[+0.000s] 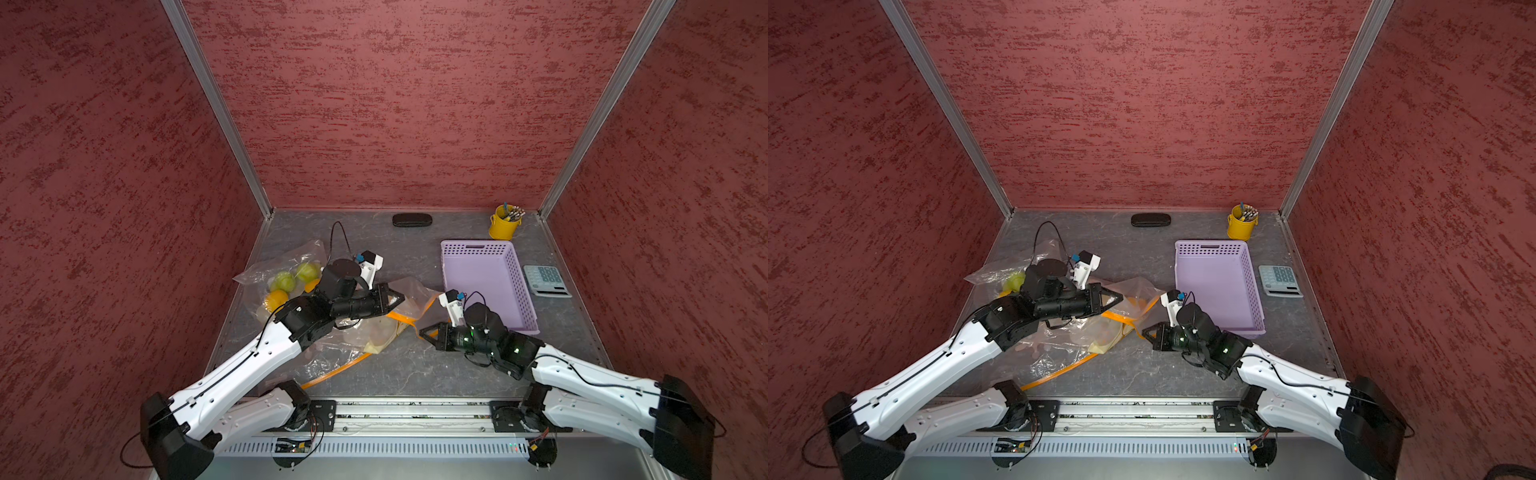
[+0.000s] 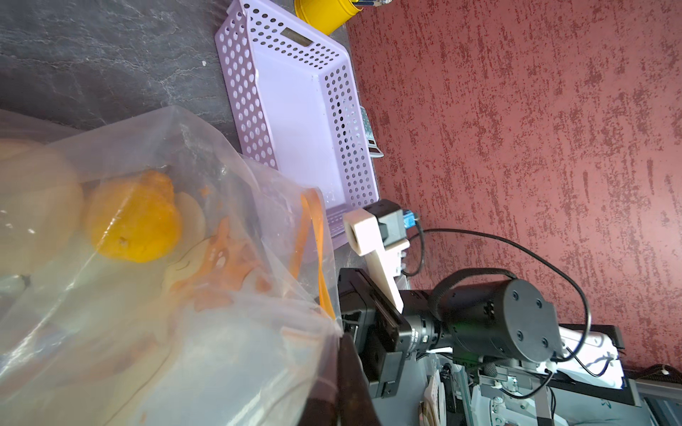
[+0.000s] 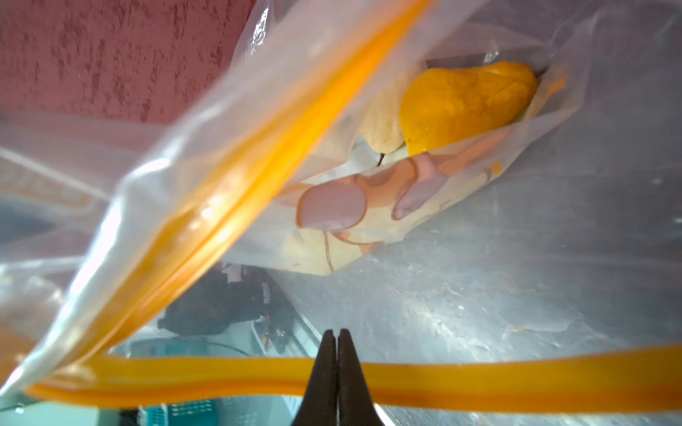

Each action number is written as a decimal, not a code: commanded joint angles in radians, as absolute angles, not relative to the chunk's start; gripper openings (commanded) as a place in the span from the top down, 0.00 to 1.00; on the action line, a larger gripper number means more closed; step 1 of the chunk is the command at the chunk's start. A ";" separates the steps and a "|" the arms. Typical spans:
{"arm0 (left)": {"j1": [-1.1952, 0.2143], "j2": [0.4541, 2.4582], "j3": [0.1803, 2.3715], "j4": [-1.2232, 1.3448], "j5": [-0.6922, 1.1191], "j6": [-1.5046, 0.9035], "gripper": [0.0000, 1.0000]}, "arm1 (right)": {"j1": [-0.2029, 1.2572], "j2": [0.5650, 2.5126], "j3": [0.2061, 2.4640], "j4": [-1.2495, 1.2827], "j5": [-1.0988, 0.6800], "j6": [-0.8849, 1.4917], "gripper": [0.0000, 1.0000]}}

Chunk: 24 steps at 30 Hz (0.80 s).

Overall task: Open the zip-top bag and take out the pear
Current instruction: Adjust the zipper food storage bag at the center of the board.

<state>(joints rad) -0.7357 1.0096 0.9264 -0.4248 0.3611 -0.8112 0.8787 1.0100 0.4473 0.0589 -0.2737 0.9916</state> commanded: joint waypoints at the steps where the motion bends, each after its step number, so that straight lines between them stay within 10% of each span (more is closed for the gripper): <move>1: -0.773 0.987 0.892 -0.393 0.280 -0.785 1.00 | 0.848 1.049 0.363 0.289 -0.318 1.235 1.00; 24: -0.994 0.884 0.808 -0.405 0.063 -0.869 1.00 | 0.898 1.332 0.359 0.754 -0.110 1.523 1.00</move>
<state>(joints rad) -0.9733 0.8955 0.7963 -0.3840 0.1013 -0.8421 0.8677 1.3193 0.3080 0.6872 -0.1879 1.4967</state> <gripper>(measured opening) 0.045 0.048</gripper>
